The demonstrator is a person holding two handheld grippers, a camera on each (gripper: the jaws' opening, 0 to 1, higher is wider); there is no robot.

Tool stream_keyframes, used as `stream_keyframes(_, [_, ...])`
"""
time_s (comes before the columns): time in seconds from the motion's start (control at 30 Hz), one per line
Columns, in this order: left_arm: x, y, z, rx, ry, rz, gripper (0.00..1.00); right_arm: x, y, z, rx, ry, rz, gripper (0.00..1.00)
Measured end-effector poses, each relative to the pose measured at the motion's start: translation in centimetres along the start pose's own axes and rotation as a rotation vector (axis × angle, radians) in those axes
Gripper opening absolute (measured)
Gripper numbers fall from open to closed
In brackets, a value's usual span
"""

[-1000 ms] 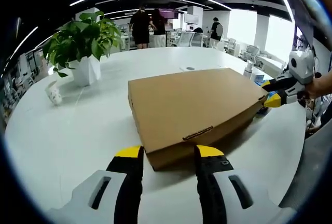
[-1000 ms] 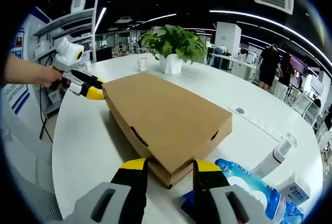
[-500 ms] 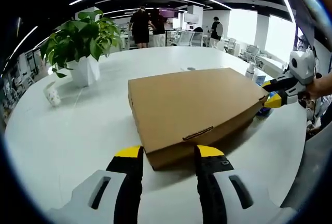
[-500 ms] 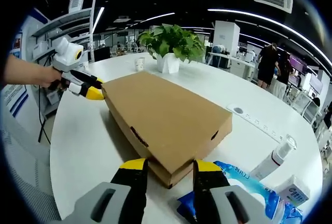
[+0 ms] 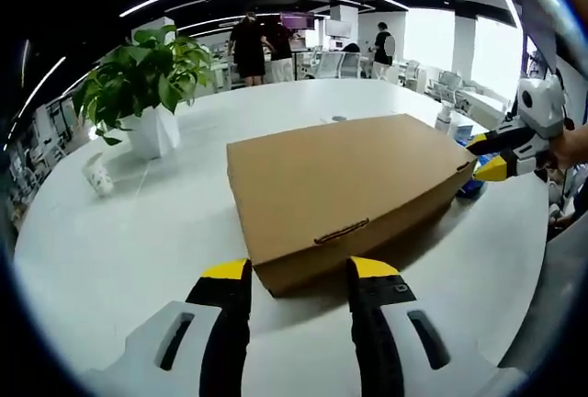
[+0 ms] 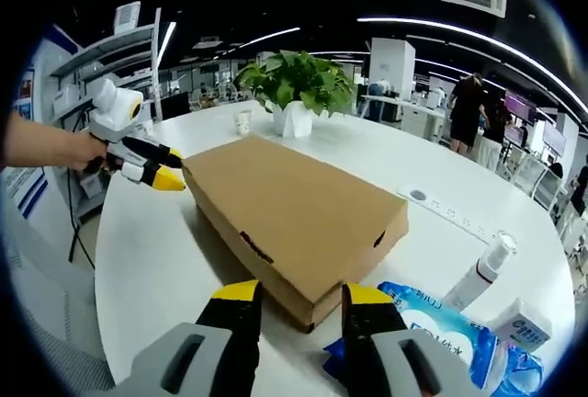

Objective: Operate the shoe box by opening the lid, removing the specified soft item, and placing it in the target area until the item is outside and the box remains undamaged.

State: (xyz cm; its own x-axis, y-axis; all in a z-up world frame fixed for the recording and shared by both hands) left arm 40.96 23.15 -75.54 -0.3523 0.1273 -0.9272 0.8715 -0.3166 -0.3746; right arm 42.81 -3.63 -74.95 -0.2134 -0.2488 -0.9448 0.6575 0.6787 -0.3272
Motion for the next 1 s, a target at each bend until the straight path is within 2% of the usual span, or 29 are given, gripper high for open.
stream_keyframes(0.27, [-0.4,-1.8,0.9,0.0,0.018,0.003,0.44,0.0,-2.5,0.6,0.044,0.03,0.019,0.33])
stream_keyframes(0.57, [-1.0,-4.2,2.0,0.0,0.02,0.037,0.44,0.6,-6.6,1.3,0.08,0.027,0.026,0.34])
stream_keyframes(0.67, [-1.1,-5.0,2.4,0.0,0.016,0.043,0.45,0.7,-8.8,1.8,0.125,0.067,0.024,0.34])
stream_keyframes(0.83, [-1.1,-6.1,3.3,0.007,0.015,0.047,0.46,0.8,-12.3,2.3,0.159,0.121,0.045,0.37])
stream_keyframes(1.0, [-1.2,-7.2,4.2,0.009,-0.004,0.055,0.49,1.1,-15.2,2.9,0.192,0.123,0.042,0.41])
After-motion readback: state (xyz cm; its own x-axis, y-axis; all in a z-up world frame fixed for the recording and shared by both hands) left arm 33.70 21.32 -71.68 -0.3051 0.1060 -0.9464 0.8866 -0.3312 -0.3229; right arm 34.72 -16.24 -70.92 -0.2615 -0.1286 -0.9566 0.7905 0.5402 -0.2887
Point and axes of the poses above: the point that each gripper's makers call its tool centre point, and the gripper's own axes: y roughly forward along the fingers, z roughly to its right, x roughly out of its underside, the point moved 3 cm from there along -y, roughly backward along the fingers, and after that the axes turned 15 degrees about z, right-handed, at the moved point
